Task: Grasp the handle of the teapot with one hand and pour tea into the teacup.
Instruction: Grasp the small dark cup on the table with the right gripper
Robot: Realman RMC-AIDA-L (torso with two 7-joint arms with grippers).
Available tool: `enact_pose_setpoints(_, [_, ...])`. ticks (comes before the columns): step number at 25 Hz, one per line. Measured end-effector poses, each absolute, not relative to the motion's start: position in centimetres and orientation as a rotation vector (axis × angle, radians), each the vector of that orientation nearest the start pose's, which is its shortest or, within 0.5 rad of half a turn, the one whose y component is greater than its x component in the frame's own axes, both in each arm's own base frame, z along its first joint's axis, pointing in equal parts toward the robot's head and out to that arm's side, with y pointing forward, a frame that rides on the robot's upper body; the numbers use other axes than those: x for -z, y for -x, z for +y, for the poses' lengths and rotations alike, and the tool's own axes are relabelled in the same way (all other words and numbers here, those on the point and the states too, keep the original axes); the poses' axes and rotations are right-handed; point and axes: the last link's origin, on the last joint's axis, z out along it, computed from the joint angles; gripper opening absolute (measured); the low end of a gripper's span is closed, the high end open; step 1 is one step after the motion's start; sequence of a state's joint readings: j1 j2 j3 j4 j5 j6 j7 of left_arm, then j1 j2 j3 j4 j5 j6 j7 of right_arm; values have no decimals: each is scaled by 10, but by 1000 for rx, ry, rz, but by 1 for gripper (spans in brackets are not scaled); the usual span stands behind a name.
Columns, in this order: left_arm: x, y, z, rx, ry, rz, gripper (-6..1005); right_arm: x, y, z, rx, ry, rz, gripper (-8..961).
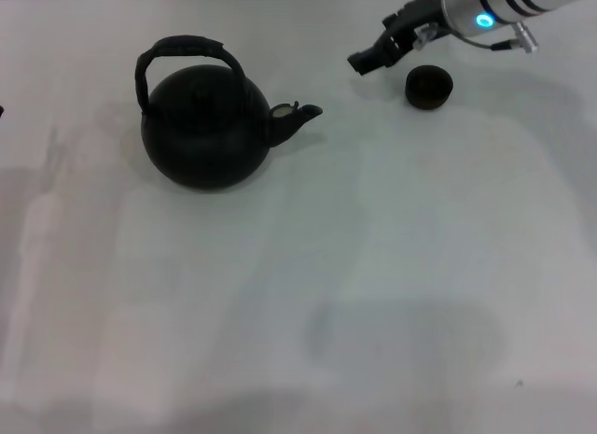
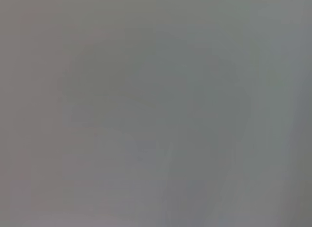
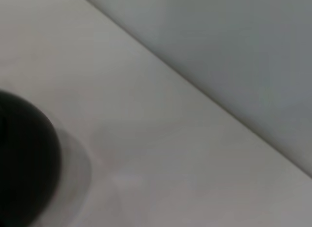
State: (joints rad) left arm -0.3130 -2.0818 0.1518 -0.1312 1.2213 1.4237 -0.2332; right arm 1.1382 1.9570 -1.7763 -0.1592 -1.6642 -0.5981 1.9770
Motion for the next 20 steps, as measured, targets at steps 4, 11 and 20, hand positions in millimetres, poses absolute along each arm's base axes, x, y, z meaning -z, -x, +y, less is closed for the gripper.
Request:
enact_pose_setpoints(4, [2,366,260,759,1426,-634,847,65,-193,467,214,2473,663,794])
enact_pose_setpoints(11, [2,366,259,756,1423,-638,847,60,-203,467,230,2444,696,787])
enact_pose_setpoints(20, [2,366,260,756,1423,-640,848,55,-217,465,260,2416,752,778])
